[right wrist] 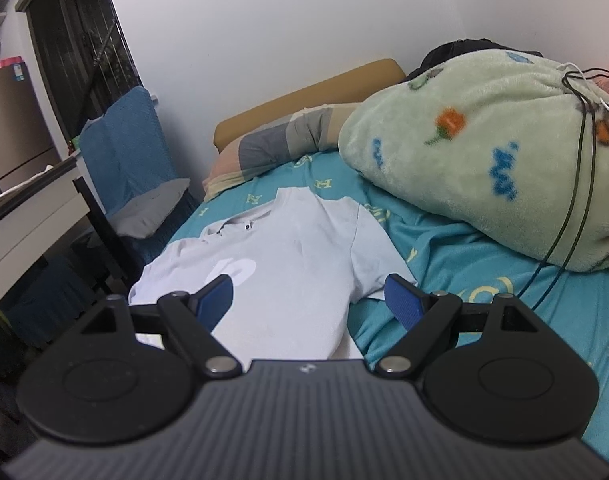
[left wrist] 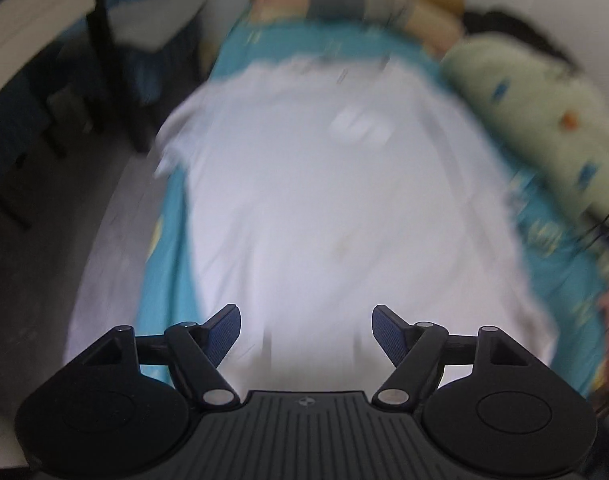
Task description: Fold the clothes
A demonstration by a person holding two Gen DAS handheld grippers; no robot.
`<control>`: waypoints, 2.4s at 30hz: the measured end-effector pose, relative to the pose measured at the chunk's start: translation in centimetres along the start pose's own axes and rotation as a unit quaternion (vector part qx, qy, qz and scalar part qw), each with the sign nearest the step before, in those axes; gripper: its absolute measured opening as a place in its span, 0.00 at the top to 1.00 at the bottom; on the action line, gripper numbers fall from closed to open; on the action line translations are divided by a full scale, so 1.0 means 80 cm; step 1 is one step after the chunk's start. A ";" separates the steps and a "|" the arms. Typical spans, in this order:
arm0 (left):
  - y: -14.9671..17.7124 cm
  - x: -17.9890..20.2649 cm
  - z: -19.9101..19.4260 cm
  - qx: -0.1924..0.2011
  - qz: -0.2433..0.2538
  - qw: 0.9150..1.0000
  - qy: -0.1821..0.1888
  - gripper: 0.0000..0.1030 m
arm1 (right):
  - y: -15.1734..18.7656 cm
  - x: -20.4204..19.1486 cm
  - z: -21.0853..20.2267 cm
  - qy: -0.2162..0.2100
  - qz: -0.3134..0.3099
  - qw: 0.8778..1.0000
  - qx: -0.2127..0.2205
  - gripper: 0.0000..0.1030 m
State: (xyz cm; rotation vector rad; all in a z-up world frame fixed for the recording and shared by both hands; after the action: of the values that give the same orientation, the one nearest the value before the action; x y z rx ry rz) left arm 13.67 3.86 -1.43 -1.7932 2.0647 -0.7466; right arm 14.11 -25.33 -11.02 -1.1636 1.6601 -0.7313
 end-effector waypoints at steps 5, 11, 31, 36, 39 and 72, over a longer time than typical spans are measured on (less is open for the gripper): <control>-0.065 0.101 -0.040 0.096 0.000 0.994 0.049 0.26 | -0.008 0.005 -0.002 -0.002 0.000 1.000 0.012 0.18; -0.023 0.162 0.031 0.130 -0.011 0.986 0.100 0.21 | -0.007 0.023 0.002 0.006 0.016 1.000 0.007 0.18; -0.002 0.012 0.176 0.143 -0.057 0.988 0.031 0.21 | 0.048 0.114 0.206 0.038 0.086 0.992 -0.088 0.25; -0.010 -0.004 0.192 0.147 -0.070 0.986 0.039 0.21 | 0.057 0.097 0.227 0.073 0.011 0.994 -0.086 0.74; -0.015 -0.016 0.197 0.151 -0.091 0.983 0.048 0.21 | 0.043 0.065 0.215 0.118 -0.091 0.987 -0.058 0.89; -0.006 0.021 0.192 0.195 0.002 0.981 0.013 0.26 | -0.003 -0.035 0.020 0.000 -0.042 0.998 -0.050 0.27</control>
State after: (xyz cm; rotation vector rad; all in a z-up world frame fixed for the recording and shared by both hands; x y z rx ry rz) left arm 22.12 -0.67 -13.51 -1.5631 1.7808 -1.0914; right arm 15.98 -22.73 -10.37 -1.3118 1.6712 -0.7068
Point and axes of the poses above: each gripper's, at about its wrist camera, not at the fingertips, and z roughly the way its jaws point, x to its right, y to its underside, the point moved 9 cm from there along z, roughly the way its jaws point, and after that the axes turned 3 degrees about x, right-handed, at the moved point
